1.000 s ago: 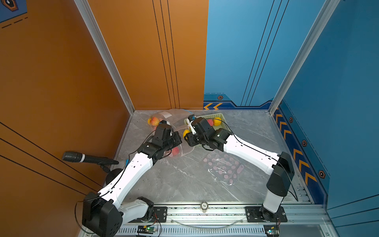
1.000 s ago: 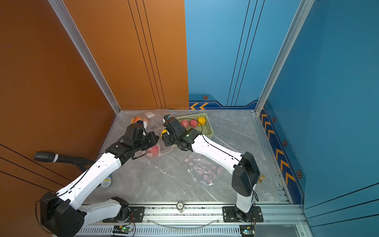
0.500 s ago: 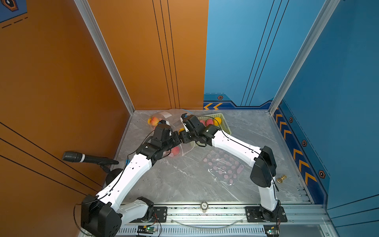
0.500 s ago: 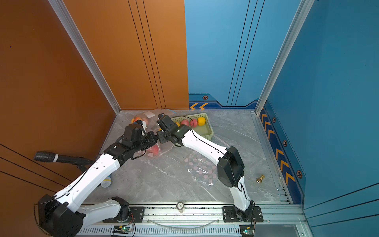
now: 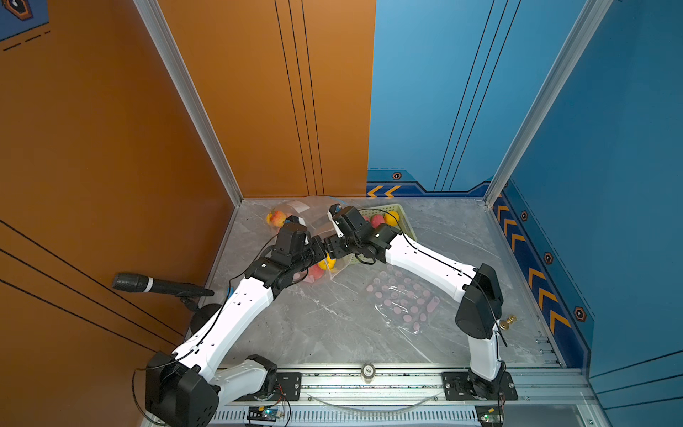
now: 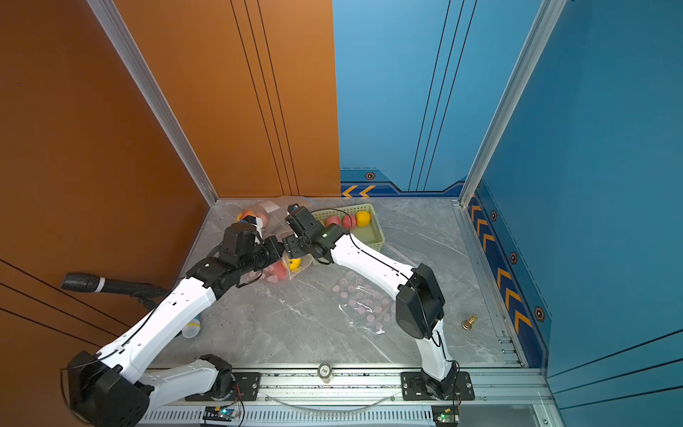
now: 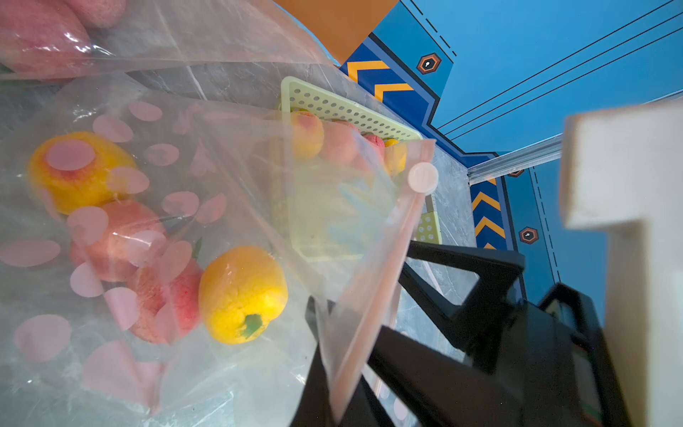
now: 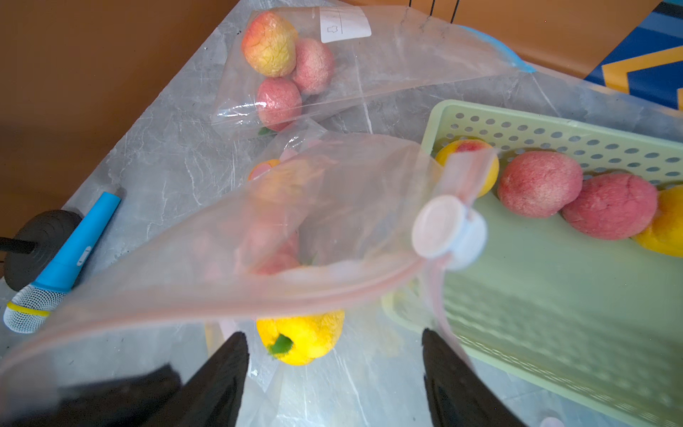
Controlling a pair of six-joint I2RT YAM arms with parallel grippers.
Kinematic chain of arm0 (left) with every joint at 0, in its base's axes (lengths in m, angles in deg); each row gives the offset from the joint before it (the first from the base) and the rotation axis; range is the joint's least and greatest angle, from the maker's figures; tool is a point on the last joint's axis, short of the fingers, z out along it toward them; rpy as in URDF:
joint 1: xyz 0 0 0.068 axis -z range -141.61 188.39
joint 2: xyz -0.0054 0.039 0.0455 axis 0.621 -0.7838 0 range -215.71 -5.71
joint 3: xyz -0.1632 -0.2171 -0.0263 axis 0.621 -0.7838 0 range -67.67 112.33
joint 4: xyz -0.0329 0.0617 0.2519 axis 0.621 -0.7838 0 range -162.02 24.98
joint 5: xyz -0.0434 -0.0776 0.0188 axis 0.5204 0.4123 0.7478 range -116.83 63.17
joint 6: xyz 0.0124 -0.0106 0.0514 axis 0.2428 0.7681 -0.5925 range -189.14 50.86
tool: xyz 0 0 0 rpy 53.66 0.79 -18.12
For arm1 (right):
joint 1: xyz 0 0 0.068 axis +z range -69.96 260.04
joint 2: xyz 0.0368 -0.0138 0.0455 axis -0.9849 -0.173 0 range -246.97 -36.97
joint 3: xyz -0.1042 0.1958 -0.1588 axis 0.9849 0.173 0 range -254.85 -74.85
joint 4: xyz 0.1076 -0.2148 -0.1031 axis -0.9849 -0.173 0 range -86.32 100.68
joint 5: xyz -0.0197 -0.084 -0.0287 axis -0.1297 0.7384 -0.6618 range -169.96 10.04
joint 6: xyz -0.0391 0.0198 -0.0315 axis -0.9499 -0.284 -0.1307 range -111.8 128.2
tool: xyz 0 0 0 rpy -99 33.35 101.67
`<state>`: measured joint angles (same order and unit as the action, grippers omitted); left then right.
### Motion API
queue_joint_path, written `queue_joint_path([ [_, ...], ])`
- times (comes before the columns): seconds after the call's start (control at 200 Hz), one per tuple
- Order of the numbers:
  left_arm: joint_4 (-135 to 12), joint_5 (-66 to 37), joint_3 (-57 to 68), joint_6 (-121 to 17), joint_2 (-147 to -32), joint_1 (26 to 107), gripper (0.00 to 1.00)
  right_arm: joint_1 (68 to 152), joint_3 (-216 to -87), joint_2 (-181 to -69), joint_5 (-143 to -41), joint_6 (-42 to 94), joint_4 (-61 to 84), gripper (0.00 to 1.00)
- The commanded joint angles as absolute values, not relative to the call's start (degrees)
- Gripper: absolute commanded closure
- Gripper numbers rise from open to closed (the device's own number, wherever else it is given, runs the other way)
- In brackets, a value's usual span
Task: Place the peach in a zip-top bag and seal the zipper
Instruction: Place the peach in the zipper food storage bag, then adjust the zipper food storage bag at the center of the board.
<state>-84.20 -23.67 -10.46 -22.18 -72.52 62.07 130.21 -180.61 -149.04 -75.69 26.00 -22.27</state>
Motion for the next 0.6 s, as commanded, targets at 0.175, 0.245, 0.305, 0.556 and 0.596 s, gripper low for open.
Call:
queue_joint_path([
  [0.175, -81.98, -24.28, -9.58, -21.56, -71.73, 61.98, 1.00, 130.42, -170.34, -134.61, -71.73, 32.85, -21.93, 0.31],
  [0.245, -81.85, -24.28, -9.55, -21.60, -71.80, 62.03, 1.00, 130.04, -168.10, -133.25, -72.71, 36.44, -21.78, 0.34],
  [0.305, -81.81, -24.20, -9.62, -21.59, -71.72, 62.02, 1.00, 129.85, -166.40, -132.95, -73.49, 39.21, -21.31, 0.38],
  [0.556, -82.07, -24.21, -9.92, -21.59, -71.46, 61.94, 1.00, 129.26, -161.17, -135.76, -79.32, 46.29, -14.94, 0.48],
  [0.596, -82.13, -24.19, -10.02, -21.59, -71.41, 61.92, 1.00, 129.26, -160.99, -136.33, -79.47, 46.88, -14.29, 0.48],
])
